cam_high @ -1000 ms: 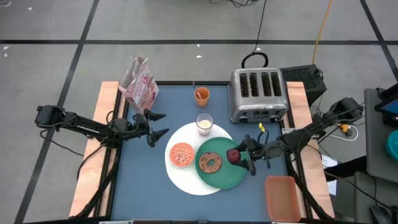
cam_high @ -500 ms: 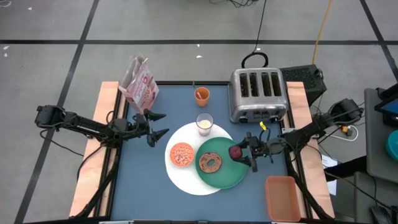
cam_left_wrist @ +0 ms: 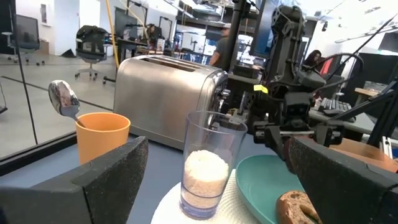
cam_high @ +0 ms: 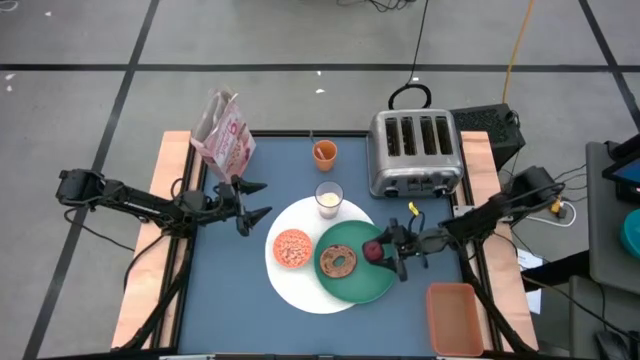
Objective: Arrange a breakfast setting
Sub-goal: Put the apple on the green plate
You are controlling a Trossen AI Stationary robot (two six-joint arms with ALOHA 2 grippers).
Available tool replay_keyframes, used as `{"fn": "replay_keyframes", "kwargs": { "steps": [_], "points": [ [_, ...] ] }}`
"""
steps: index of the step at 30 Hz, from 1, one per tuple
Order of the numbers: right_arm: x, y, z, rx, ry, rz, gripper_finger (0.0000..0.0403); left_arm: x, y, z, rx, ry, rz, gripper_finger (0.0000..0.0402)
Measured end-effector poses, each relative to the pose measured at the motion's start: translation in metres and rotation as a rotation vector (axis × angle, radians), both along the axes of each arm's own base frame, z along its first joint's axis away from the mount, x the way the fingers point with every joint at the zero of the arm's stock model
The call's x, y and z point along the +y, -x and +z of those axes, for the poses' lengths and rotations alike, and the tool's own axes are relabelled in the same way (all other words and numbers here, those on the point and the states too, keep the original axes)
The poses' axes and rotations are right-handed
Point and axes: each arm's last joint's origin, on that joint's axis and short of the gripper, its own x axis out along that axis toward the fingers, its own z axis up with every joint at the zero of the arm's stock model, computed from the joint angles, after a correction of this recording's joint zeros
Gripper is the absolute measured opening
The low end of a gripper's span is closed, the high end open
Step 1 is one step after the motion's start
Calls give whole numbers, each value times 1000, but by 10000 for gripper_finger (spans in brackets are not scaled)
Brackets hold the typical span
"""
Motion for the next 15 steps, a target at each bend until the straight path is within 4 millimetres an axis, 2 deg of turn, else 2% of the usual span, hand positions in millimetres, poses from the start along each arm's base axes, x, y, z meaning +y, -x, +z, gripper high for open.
{"fn": "replay_keyframes", "kwargs": {
  "steps": [4,15],
  "points": [
    [3,-6,-10,56,14,-3,286,0,0,0,0,0,0,390],
    [6,-13,-16,86,69,12,287,0,0,0,0,2,0,390]
  ]
}}
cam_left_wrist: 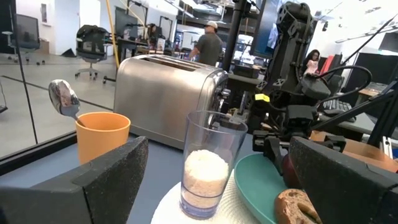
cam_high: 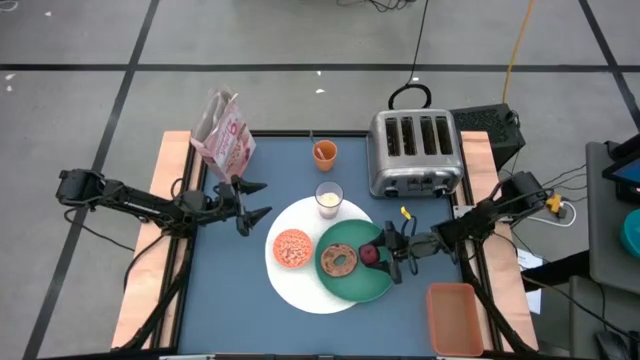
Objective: Arrange a breakfast setting
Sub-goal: Put the apple on the green plate
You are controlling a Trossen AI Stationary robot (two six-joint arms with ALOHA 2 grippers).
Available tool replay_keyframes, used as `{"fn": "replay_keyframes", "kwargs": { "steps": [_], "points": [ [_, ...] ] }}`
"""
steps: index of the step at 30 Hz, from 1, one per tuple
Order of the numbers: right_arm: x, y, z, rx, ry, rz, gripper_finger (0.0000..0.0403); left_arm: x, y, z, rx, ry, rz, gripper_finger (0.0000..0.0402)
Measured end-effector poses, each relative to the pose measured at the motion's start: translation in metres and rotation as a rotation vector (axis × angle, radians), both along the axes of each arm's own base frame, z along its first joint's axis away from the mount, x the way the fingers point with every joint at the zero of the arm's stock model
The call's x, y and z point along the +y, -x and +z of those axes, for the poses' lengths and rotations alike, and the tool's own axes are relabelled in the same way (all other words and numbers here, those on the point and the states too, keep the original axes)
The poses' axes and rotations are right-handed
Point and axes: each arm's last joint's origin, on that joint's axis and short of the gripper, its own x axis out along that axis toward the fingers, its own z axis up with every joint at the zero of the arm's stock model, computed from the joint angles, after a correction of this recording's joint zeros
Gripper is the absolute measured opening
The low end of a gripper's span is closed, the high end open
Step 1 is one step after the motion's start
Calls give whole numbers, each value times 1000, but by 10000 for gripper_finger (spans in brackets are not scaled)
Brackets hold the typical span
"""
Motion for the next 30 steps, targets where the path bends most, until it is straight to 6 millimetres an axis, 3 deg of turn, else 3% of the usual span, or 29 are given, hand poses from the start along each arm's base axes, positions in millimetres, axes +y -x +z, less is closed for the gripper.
{"fn": "replay_keyframes", "kwargs": {
  "steps": [30],
  "points": [
    [0,1,-1,15,6,-5,302,0,0,0,-1,3,0,390]
  ]
}}
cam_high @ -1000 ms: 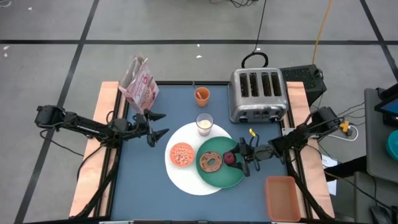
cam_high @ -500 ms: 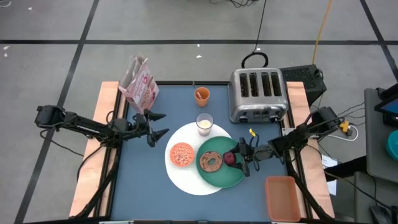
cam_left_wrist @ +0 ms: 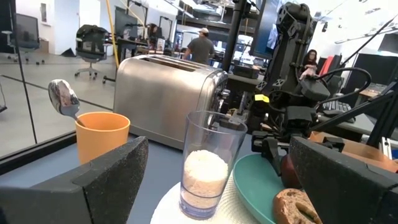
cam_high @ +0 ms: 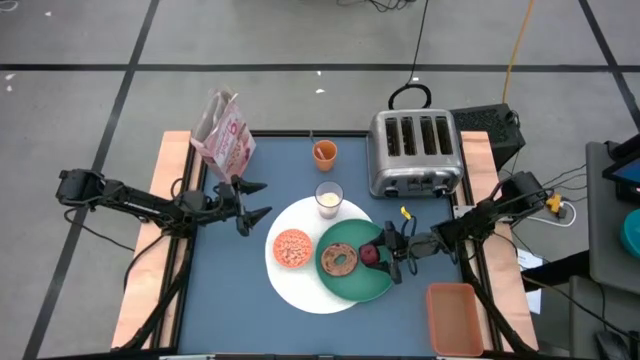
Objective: Arrange a breakfast setting
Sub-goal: Put the apple on the green plate
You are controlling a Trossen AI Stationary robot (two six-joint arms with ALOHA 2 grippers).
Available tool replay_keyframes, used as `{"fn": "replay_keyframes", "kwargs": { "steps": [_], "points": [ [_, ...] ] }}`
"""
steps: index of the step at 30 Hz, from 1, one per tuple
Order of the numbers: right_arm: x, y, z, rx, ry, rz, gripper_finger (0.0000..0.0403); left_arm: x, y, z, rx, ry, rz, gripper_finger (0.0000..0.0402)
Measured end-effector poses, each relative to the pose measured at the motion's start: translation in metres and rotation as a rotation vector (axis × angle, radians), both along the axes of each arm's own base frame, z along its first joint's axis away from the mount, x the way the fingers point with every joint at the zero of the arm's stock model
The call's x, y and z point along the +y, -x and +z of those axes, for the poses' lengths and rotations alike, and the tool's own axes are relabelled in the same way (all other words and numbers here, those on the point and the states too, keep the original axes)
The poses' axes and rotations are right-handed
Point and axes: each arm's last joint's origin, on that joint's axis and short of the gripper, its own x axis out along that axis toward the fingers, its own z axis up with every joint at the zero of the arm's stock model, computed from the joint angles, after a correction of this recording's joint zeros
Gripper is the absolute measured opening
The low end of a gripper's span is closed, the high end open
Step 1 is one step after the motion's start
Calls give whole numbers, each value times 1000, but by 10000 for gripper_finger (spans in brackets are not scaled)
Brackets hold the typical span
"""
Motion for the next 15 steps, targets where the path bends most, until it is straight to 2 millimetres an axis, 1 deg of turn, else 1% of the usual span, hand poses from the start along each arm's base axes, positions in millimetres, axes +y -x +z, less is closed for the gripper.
{"fn": "replay_keyframes", "kwargs": {
  "steps": [9,12,15],
  "points": [
    [0,0,0,-1,16,8,305,0,0,0,-1,2,-1,390],
    [0,0,-1,5,25,9,316,0,0,0,-1,4,0,390],
    [-1,1,-3,25,34,6,337,0,0,0,-1,4,0,390]
  ]
}}
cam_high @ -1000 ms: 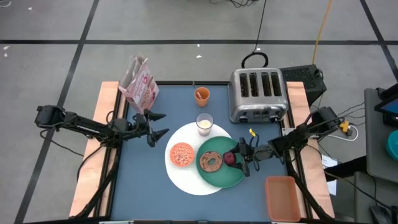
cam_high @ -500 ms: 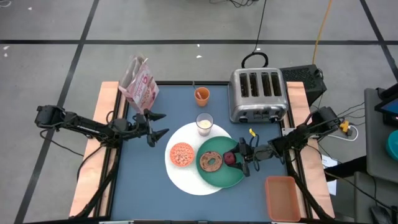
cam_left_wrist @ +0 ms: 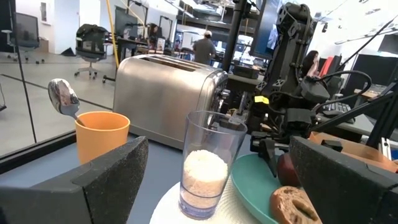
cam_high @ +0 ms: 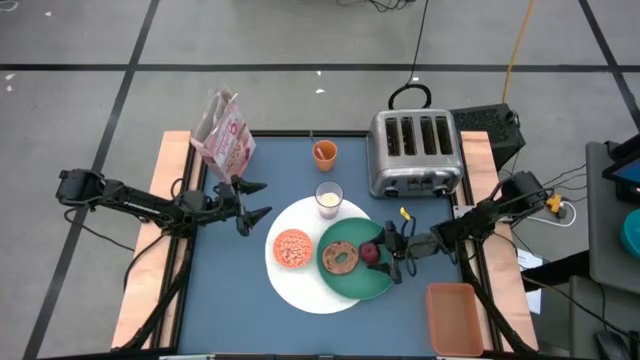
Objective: Arrange a breakfast setting
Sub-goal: Put the apple on the green plate
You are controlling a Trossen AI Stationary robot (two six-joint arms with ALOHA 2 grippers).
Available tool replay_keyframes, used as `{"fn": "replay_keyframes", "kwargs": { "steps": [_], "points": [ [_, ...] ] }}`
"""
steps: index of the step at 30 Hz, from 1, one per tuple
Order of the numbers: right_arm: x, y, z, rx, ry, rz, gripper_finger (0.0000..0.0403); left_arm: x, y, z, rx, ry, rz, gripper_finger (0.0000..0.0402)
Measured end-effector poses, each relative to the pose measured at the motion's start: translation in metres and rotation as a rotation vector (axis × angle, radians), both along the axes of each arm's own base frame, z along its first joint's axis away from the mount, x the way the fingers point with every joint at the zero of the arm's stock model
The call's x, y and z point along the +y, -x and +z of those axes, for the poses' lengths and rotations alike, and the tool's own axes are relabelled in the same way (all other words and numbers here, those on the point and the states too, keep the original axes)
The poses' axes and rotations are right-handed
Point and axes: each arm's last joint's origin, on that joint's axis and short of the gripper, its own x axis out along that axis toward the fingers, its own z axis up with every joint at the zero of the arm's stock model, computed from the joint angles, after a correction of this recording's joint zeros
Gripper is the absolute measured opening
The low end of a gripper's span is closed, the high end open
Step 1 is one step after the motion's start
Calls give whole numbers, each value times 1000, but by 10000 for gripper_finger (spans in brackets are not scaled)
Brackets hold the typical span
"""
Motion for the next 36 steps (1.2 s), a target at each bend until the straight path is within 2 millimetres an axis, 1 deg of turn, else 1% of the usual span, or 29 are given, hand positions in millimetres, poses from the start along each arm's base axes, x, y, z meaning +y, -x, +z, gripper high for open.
{"fn": "replay_keyframes", "kwargs": {
  "steps": [5,10,18,25,30,36],
  "points": [
    [0,1,-2,25,11,0,369,0,0,0,-1,2,0,390],
    [0,1,-2,22,9,0,384,0,0,0,-3,11,-2,390],
    [0,1,-2,19,7,2,384,0,0,0,-3,12,-1,390],
    [1,-2,5,-53,21,24,385,0,0,0,-4,14,-1,390],
    [1,-2,5,-58,20,24,385,0,0,0,-4,14,-1,390],
    [1,-2,14,-104,44,39,385,0,0,0,-3,14,-1,390]
  ]
}}
